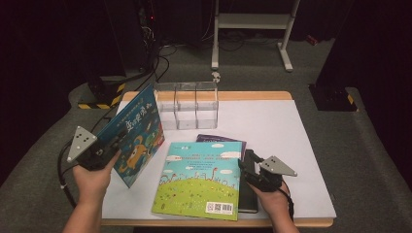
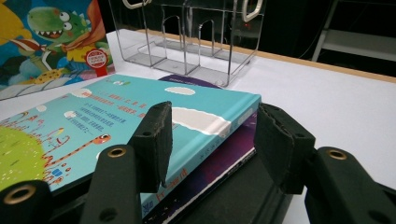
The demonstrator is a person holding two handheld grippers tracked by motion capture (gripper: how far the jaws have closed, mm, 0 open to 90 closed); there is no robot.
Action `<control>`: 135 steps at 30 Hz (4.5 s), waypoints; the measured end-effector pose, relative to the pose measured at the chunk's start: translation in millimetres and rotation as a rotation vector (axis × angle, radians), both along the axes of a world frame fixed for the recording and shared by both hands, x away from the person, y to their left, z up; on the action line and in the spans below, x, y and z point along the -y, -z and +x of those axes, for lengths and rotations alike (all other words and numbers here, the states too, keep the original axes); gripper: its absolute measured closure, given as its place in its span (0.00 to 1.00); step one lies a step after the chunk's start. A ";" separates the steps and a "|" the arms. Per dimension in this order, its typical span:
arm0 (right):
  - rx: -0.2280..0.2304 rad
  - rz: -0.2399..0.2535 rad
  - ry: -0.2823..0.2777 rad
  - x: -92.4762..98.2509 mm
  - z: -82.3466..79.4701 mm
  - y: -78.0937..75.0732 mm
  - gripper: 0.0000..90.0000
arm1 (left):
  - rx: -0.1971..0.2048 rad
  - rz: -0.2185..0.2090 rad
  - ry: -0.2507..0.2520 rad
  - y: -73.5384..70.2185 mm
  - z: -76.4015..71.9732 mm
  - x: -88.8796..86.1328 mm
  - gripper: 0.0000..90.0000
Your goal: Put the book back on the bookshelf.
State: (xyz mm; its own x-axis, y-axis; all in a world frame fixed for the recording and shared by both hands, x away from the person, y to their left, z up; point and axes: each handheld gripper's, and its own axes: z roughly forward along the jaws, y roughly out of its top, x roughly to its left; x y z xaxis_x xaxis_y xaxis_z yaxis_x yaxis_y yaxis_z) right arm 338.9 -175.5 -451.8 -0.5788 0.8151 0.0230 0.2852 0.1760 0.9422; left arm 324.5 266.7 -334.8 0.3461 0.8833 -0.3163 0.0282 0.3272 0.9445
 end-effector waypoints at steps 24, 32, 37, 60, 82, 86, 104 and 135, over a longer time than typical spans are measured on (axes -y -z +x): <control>0.014 0.037 0.000 6.4 -3.2 -6.2 0.54 | -0.035 -0.045 -0.059 -50.0 60.7 13.0 0.92; 0.019 0.045 0.006 10.4 -3.1 -7.2 0.54 | -0.015 -0.060 -0.101 -49.9 86.8 22.8 0.92; 0.024 0.049 0.009 11.8 -3.4 -7.6 0.54 | -0.004 -0.052 -0.122 -48.9 99.3 30.1 0.92; 0.033 0.069 0.005 16.2 -5.3 -10.5 0.56 | 0.018 -0.034 -0.203 -32.9 153.9 59.3 0.92; 0.030 0.112 -0.009 18.5 -7.7 -14.5 0.56 | 0.030 -0.033 -0.269 -18.6 179.0 61.8 0.92; 0.029 0.115 -0.011 18.7 -7.7 -14.6 0.56 | 0.041 -0.011 -0.275 -16.4 180.0 65.6 0.92; 0.028 0.114 -0.020 17.8 -8.8 -14.9 0.56 | 0.076 -0.017 -0.301 -0.1 172.0 60.1 0.91; 0.021 0.105 -0.030 11.4 -9.7 -13.3 0.56 | 0.102 0.087 -0.328 22.8 155.1 57.7 0.88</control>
State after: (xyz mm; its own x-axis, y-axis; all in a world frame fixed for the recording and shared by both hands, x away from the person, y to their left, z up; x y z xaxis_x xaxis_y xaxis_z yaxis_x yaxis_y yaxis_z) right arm 329.2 -186.9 -438.4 -0.6041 0.7913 0.0948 0.2616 0.0845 0.9615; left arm 479.5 209.0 -357.6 0.0656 0.9748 -0.2130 -0.1610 0.2210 0.9619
